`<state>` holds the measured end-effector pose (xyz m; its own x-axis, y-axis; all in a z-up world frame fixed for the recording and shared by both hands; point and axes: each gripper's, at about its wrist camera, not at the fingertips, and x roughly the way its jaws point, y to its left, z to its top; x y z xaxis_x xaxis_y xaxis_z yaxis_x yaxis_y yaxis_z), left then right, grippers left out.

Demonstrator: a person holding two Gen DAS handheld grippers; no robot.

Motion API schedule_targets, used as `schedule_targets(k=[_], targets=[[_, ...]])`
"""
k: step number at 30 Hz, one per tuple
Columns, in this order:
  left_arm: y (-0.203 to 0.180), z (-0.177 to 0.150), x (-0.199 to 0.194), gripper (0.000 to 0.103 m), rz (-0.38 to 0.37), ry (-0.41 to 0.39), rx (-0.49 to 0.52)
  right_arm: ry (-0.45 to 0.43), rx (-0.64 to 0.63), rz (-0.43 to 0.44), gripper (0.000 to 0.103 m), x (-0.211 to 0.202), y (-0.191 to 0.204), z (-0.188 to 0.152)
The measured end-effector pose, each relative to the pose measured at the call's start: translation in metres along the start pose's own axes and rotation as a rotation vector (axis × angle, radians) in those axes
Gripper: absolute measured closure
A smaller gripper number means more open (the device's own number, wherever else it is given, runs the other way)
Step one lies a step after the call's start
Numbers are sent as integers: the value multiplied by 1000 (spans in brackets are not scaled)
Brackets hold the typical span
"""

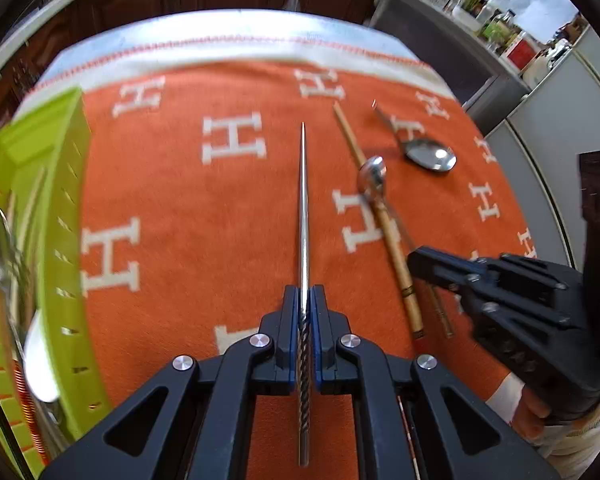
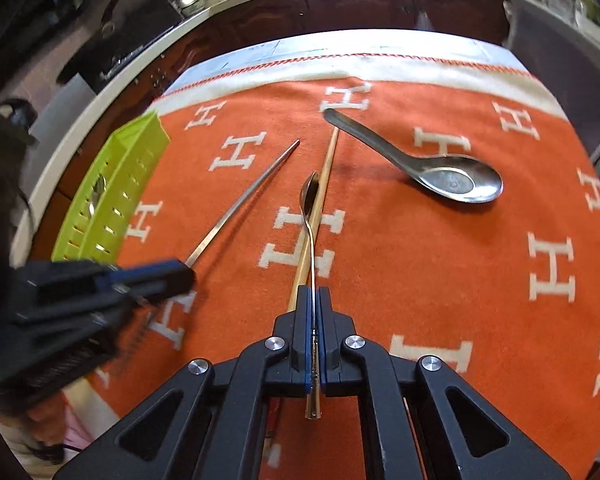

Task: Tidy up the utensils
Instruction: 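Grasp the twisted metal stirring spoon with the left tool while the right tool grasps a small metal spoon, then carry the stirring spoon with the left tool while the right tool carries the small spoon to the tray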

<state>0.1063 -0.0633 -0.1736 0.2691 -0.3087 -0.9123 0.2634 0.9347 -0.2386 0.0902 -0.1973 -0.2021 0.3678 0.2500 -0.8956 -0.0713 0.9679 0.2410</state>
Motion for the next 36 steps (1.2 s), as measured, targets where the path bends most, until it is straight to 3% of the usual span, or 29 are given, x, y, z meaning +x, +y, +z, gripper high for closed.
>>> schedule_targets(k=[8,10,12,14,16,19,21,23,26,36], targets=[[-2,9,8,98,35,32,4,9,21,16,101,0,-5,-10],[-5,14,10,94,49,37,17,9,21,20,101,1,-5,-11],[-10,17,11,82,59,34,34,11,22,26,101,1,-6,-11],[-15,20,11,50,71,24,57,11,22,28,101,1,-6,-12],[-21,19,16,41,128,10,99,12,24,30,101,0,-6,-12],[-31,15,19,42,190,-24,168,11,26,33,101,0,-6,-13],[-31,15,18,49,190,-51,172,8,25,33,101,-1,-7,-13],[-27,16,15,75,193,-81,162,4,26,33,101,-1,-6,-14],[-17,16,12,97,181,-123,131,-1,25,30,101,-2,-6,-15],[11,10,-12,100,110,-207,28,-12,49,57,101,-10,-3,-14]])
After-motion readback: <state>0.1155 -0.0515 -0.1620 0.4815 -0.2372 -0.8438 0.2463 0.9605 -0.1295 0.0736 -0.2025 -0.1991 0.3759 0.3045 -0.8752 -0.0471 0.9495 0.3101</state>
